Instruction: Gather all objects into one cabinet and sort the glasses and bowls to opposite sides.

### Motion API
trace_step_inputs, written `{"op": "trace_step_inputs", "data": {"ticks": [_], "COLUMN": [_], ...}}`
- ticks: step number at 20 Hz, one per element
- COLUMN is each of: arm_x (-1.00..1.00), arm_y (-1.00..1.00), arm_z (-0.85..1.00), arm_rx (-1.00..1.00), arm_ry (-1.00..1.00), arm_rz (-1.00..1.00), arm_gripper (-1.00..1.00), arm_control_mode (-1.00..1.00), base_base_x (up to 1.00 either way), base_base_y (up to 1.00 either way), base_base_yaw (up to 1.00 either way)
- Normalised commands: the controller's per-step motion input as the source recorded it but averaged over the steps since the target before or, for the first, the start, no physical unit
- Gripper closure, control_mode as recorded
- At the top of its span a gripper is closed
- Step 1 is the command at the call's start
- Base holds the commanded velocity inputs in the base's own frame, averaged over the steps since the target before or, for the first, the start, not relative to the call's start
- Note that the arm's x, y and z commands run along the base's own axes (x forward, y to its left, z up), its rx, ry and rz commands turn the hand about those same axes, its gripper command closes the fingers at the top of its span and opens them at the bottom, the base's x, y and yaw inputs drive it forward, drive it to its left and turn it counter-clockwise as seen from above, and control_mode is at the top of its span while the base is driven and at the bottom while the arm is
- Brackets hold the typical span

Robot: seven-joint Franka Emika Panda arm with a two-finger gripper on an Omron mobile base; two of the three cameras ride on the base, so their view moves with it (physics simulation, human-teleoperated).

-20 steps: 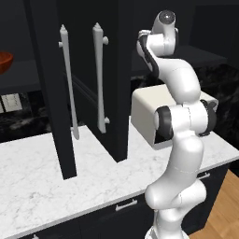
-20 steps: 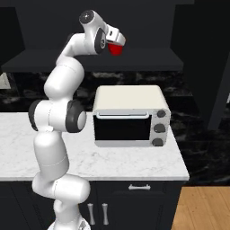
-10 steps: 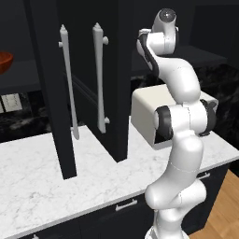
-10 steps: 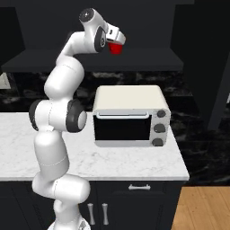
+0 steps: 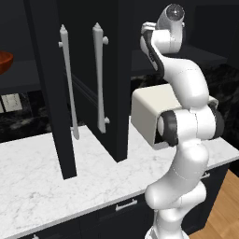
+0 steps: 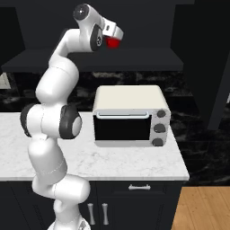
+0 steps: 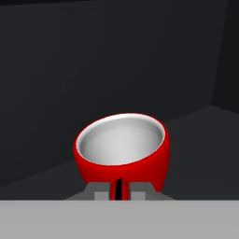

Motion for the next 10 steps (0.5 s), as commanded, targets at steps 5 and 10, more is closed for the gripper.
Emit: {"op": "trace_step_inputs", "data": {"ticks": [5, 10], "arm_x": [-0.78, -0.05], "arm_y": [-0.05, 0.00], "arm_z": [0.00, 0.00], "arm_rx": [0.02, 0.00], "arm_ry": [-0.54, -0.03], "arm_rz": [0.17, 0.01], "arm_gripper": [1.00, 1.00], "arm_control_mode": [-1.00, -1.00], "base_base_x": [0.00, 0.00], "base_base_y": [0.00, 0.00], "base_base_yaw": [0.00, 0.00]}}
